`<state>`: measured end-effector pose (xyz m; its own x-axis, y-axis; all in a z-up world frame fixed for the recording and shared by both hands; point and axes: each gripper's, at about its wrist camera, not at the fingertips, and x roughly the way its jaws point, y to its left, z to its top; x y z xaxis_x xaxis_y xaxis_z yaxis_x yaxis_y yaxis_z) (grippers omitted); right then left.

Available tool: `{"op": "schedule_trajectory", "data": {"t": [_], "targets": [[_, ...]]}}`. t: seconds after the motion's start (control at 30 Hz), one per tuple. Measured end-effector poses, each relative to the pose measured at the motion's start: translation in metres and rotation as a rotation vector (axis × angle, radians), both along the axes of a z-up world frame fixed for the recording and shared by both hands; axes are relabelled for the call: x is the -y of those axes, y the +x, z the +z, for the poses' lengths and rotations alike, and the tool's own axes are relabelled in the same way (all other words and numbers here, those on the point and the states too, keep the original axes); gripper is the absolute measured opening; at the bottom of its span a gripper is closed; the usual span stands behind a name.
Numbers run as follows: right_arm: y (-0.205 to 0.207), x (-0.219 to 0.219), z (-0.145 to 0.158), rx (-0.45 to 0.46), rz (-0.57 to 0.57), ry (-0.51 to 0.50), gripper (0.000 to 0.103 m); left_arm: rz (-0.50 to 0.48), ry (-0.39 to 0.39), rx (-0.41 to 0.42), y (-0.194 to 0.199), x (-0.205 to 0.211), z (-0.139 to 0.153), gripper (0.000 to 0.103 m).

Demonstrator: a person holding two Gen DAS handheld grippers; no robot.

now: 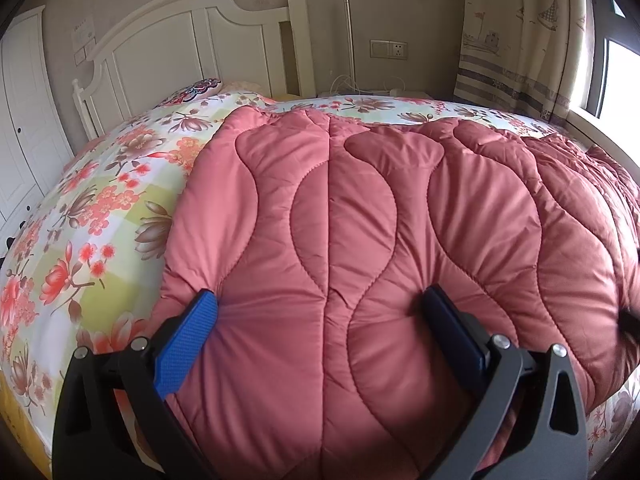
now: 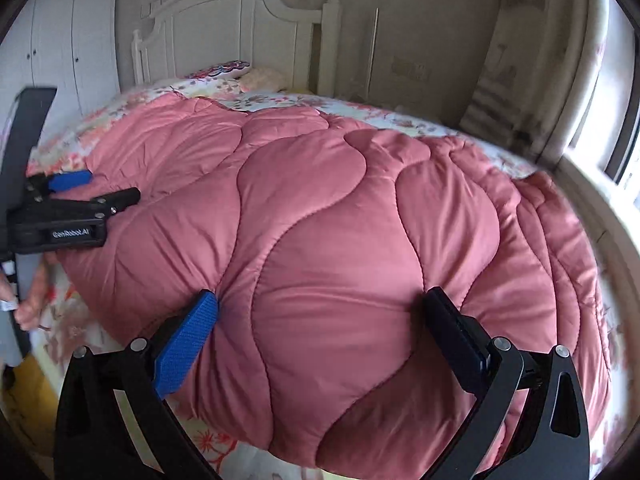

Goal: Fold large clothes

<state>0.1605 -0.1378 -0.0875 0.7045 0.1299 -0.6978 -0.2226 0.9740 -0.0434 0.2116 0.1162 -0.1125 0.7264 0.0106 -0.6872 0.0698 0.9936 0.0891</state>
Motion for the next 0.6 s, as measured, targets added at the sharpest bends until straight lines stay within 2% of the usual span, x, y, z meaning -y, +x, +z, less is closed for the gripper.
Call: {"op": "schedule_trajectory", "data": {"t": [0.07, 0.17, 0.23, 0.33, 0.4, 0.5, 0.57, 0.6], "targets": [[-0.003, 0.013, 0.011, 0.024, -0.027, 0.005, 0.098, -0.001, -0.003, 0.0, 0.0, 0.0, 0.0, 0.101], [-0.002, 0.053, 0.021, 0.061, -0.147, 0.041, 0.098, -0.001, -0.005, 0.001, 0.0, 0.0, 0.0, 0.101], [0.003, 0.089, 0.014, 0.038, -0.264, 0.045, 0.098, -0.002, -0.005, 0.001, 0.0, 0.0, 0.0, 0.101], [0.008, 0.124, -0.01, -0.001, -0.31, 0.096, 0.099, -0.001, -0.004, -0.001, -0.001, 0.0, 0.0, 0.101], [0.01, 0.131, -0.013, -0.016, -0.316, 0.126, 0.099, -0.001, -0.006, 0.0, -0.001, 0.0, 0.0, 0.101], [0.013, 0.125, -0.004, -0.05, -0.345, 0.085, 0.098, 0.0, -0.003, 0.0, 0.0, 0.0, -0.001, 0.101], [0.012, 0.116, 0.013, -0.025, -0.352, 0.084, 0.098, 0.0, 0.0, -0.001, -0.001, 0.001, -0.001, 0.101], [0.012, 0.107, 0.024, 0.01, -0.321, 0.084, 0.098, 0.0, -0.001, -0.001, -0.001, 0.0, -0.001, 0.101]]}}
